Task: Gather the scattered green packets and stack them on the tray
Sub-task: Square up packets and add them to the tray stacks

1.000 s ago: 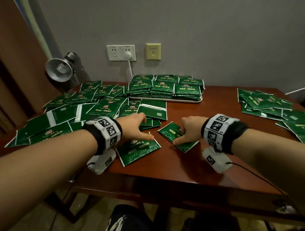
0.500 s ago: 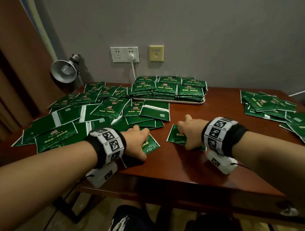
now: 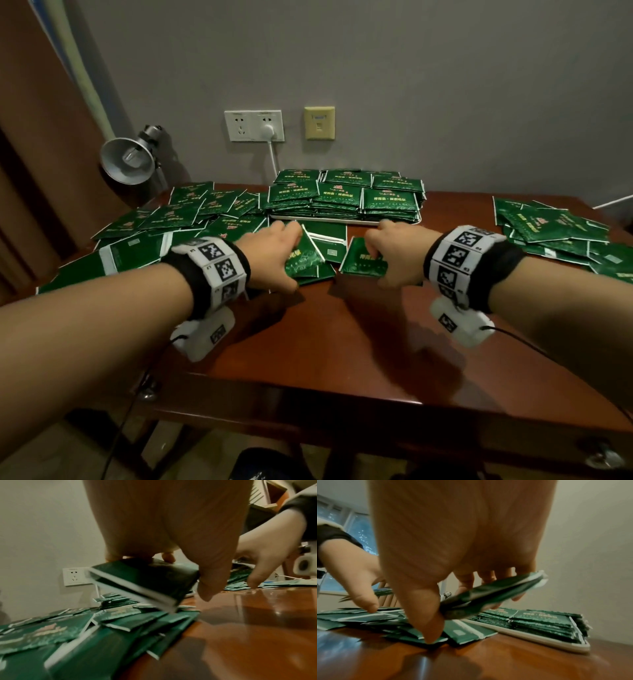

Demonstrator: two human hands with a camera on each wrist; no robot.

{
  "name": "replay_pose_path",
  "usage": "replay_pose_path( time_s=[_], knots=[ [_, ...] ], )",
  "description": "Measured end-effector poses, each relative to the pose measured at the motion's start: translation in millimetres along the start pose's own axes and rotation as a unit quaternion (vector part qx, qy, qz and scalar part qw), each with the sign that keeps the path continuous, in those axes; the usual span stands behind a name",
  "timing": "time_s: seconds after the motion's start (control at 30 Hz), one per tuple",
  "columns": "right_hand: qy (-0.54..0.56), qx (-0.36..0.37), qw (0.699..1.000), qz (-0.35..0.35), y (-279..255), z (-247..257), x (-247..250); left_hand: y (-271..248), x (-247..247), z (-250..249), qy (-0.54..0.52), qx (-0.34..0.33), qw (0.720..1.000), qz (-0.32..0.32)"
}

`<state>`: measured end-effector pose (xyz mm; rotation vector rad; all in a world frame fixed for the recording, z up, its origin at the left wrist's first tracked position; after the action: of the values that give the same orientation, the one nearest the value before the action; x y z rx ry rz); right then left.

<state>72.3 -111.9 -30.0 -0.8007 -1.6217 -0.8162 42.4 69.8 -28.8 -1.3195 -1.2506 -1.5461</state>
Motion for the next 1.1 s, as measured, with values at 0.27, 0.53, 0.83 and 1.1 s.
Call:
replay_pose_path(
  time_s=[0.27, 0.53, 0.83, 1.1],
  knots=[
    [0.020, 0.005, 0.998, -0.065, 74.5, -30.7, 23.5, 102.0, 24.6, 39.5, -0.009, 0.005, 0.999, -0.045],
    [0.043, 0.028, 0.996, -0.076, 171.9, -62.2, 5.3, 238.1, 7.9, 85.4, 0.043, 0.008, 0.998, -0.036],
    [0.083, 0.027, 0.994, -0.068, 243.0, -79.9, -17.4, 317.5, -41.0, 116.4, 0.092, -0.015, 0.995, 0.029],
    [0.086, 0.032, 0.995, -0.046, 255.3, -78.9, -27.6, 325.9, -52.8, 127.7, 0.080, -0.013, 0.996, 0.045]
  ],
)
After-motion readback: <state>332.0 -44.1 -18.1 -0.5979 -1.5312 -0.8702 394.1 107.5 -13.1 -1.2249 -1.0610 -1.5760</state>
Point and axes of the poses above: each hand's wrist, its own y-axis towards the middle knuckle, its own x-axis out of the back of the hand, z = x × y, the point moved 7 cm from there along y, towards the middle knuckle, and after that the axes turned 13 degrees about -z, right-handed, at the moved point
